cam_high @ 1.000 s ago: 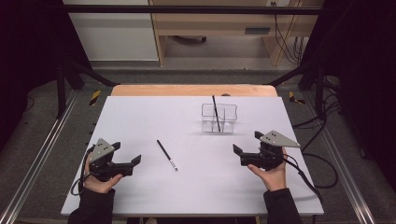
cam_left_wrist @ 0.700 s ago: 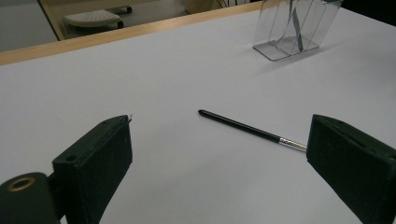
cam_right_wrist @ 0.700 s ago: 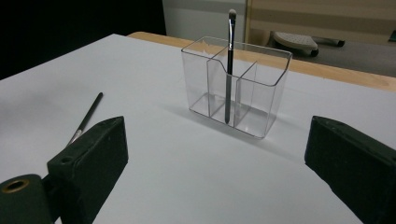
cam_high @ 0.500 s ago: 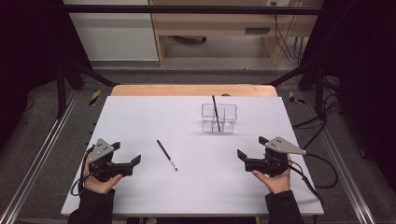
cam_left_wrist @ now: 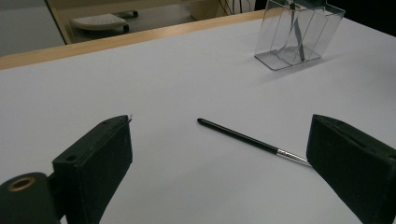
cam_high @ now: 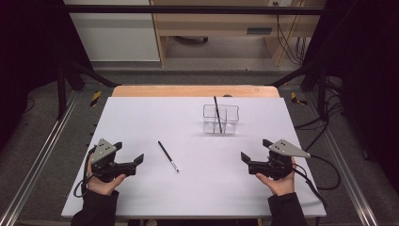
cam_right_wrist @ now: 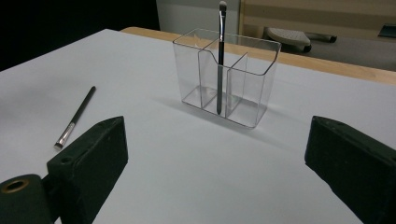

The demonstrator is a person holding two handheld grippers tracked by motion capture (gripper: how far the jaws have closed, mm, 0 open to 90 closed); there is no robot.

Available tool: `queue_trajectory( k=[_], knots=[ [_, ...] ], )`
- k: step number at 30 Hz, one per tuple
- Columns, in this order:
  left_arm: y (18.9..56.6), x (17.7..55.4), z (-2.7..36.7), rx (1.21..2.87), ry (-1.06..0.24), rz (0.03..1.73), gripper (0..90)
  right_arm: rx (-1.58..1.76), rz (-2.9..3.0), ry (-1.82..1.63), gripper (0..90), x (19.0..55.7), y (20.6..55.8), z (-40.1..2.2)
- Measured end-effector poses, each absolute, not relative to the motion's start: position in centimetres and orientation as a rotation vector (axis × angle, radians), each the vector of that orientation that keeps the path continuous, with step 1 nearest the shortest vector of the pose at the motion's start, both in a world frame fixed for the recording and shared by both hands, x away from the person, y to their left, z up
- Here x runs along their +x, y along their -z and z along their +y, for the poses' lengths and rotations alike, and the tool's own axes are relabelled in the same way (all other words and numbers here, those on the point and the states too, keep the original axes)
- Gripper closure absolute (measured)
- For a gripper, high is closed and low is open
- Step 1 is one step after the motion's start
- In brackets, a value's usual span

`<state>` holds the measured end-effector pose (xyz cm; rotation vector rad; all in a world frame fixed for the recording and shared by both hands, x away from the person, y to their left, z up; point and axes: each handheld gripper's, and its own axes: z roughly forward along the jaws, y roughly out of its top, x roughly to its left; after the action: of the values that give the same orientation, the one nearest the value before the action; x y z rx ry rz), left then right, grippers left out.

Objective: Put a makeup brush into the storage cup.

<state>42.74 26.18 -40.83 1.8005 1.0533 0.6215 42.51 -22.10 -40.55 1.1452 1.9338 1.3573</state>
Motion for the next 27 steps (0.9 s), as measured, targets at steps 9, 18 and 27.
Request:
queue_trajectory(
  k=[9, 18, 27],
  knots=[
    [41.1, 43.9, 24.2, 1.838, -0.629, 1.083, 6.7, 1.142, 1.937, -1.357, 6.3, 42.2, 40.5, -22.1],
    [41.4, 45.0, 22.8, 1.873, -0.636, 1.104, 6.8, 1.143, 1.934, -1.361, 6.4, 42.1, 40.5, -22.1],
    [42.0, 46.5, 20.2, 1.923, -0.626, 1.122, 7.2, 1.143, 1.940, -1.358, 6.4, 42.1, 40.6, -22.0]
  ],
)
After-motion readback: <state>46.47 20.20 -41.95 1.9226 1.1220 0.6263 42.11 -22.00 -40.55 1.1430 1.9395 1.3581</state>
